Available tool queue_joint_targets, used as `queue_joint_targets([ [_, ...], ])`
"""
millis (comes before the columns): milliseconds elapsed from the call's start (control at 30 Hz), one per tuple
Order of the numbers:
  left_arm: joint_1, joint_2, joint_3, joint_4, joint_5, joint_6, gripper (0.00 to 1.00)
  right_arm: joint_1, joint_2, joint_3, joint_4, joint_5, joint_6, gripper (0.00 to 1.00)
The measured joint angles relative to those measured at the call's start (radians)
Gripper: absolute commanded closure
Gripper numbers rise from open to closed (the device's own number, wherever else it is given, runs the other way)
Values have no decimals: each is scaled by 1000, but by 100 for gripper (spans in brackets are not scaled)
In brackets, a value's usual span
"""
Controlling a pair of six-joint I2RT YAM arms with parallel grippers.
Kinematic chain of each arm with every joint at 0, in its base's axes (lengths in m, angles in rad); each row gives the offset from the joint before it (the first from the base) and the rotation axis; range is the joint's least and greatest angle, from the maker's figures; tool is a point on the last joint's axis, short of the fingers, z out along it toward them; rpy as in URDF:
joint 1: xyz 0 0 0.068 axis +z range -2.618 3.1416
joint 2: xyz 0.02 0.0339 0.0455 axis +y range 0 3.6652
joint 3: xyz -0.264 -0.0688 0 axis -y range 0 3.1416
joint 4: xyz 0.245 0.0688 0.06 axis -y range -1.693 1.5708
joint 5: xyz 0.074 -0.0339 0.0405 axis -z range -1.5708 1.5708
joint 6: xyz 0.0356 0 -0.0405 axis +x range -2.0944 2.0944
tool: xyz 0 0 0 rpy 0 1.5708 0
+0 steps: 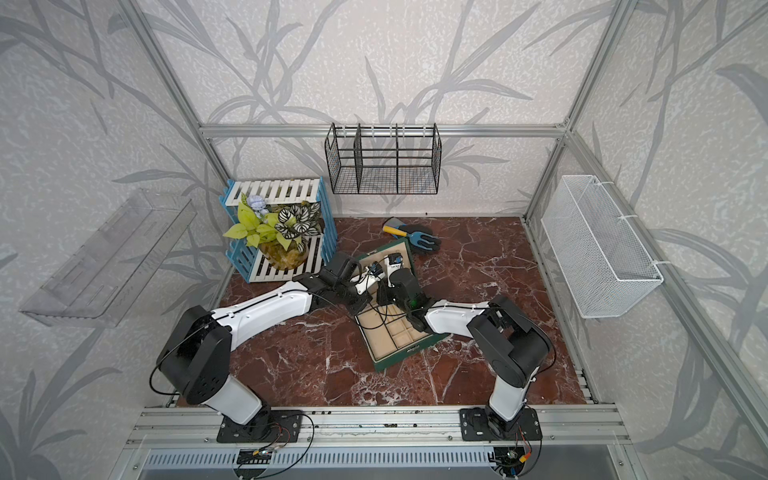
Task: Put jewelry chain into jewelry box
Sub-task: Adjust the necklace in the storage slot.
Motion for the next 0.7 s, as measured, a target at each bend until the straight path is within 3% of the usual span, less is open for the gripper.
queue_joint_targets([
  [700, -1, 0, 0, 19, -58, -45, 100, -8, -174, -97, -17, -124, -48, 100],
])
